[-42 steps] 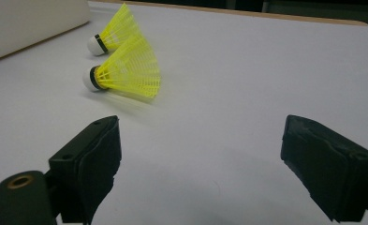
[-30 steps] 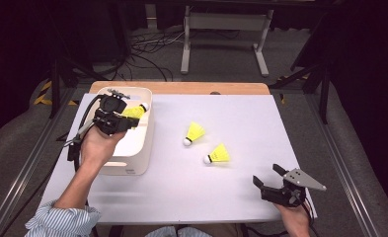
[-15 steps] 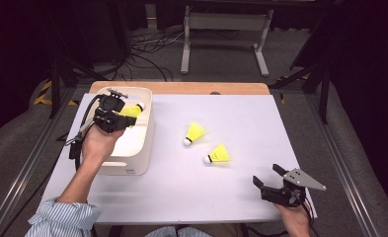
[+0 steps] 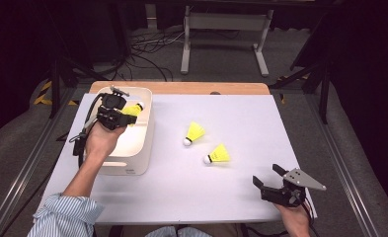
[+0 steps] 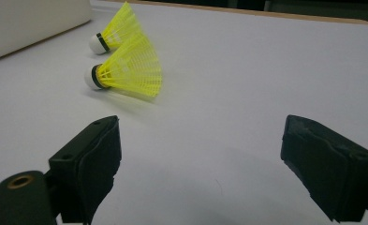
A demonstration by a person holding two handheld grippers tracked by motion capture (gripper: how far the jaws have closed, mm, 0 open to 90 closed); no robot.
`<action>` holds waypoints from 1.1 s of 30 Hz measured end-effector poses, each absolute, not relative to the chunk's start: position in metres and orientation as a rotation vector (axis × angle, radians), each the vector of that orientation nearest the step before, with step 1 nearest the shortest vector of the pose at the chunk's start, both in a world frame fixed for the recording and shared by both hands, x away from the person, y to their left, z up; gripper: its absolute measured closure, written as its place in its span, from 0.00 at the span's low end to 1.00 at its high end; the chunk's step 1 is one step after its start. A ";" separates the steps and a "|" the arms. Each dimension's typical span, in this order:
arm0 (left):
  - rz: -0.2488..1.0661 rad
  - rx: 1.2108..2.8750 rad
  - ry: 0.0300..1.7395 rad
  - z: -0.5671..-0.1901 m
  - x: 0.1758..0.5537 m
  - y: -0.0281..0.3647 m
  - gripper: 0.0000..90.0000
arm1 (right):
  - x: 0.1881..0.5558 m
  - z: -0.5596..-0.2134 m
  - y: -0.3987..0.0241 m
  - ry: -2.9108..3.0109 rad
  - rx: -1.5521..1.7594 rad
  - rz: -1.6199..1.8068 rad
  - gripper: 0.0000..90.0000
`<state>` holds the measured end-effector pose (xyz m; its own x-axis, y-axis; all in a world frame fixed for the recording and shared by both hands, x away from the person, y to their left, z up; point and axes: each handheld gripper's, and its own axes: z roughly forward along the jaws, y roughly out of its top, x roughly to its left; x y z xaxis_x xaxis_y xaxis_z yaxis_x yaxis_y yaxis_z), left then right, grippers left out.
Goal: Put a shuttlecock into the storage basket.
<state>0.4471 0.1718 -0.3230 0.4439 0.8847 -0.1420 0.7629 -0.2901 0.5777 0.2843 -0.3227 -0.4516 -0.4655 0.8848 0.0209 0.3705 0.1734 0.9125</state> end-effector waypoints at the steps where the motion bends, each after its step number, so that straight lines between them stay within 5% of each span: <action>1: 0.274 2.118 1.382 -0.324 0.449 0.172 0.98 | 0.284 -0.452 -0.323 1.925 1.179 1.264 0.14; 33: 0.198 2.160 1.497 -0.350 0.479 0.168 0.97 | 0.285 -0.452 -0.322 1.933 1.184 1.268 0.14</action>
